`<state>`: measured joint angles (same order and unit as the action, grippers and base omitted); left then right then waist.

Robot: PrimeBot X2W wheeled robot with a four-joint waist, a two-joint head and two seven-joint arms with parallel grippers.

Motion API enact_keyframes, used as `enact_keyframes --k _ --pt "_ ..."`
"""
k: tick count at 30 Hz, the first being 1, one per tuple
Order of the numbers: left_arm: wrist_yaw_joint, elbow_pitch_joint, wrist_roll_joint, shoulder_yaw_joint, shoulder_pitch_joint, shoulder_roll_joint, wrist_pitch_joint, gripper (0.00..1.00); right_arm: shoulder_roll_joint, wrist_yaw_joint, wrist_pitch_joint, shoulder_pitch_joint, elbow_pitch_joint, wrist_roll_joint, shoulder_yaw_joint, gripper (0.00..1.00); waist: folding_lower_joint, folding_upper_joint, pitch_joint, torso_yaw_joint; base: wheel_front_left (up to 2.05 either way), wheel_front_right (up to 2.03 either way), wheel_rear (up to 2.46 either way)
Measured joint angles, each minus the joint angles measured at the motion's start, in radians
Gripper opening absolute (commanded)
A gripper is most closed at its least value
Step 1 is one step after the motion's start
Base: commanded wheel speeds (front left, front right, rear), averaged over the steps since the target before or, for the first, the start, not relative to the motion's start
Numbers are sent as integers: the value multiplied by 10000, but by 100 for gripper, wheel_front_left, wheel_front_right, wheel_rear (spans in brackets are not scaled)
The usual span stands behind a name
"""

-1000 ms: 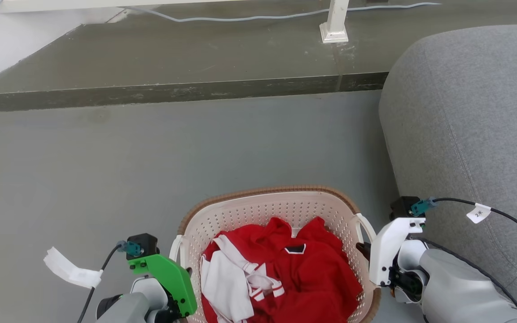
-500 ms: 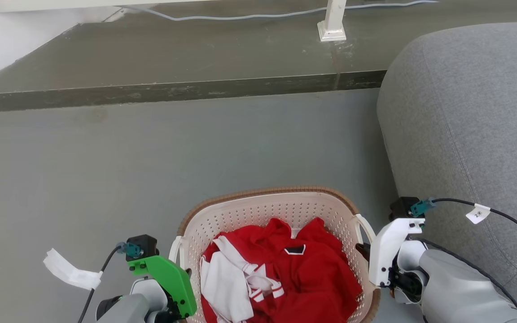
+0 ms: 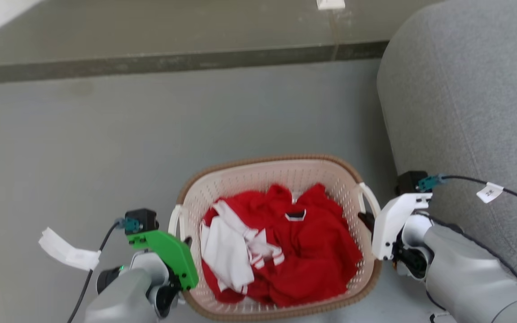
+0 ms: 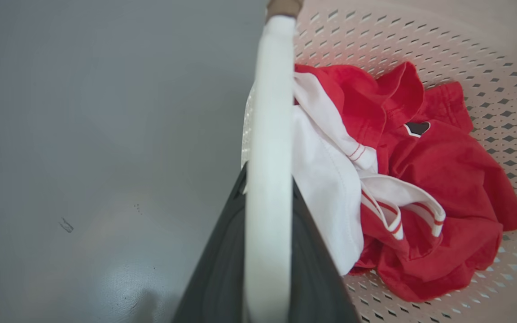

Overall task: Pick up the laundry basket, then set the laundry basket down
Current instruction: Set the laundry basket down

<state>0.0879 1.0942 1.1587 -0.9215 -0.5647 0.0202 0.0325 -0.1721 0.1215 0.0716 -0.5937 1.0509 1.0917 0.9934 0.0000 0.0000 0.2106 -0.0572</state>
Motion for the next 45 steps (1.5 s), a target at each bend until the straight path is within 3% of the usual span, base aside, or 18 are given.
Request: enact_keyframes --k 25,45 --pt "-635 -619 -123 -307 -1805 40 1369 0 -767 0 -1962 -1233 -940 -90 -2 0 1 0 3226 -239 0 0 0" --pt "-1149 -715 -326 -435 -3673 90 1799 0 -1154 -81 -2736 -2739 -1553 -2 -12 0 2 0 5933 -353 0 0 0"
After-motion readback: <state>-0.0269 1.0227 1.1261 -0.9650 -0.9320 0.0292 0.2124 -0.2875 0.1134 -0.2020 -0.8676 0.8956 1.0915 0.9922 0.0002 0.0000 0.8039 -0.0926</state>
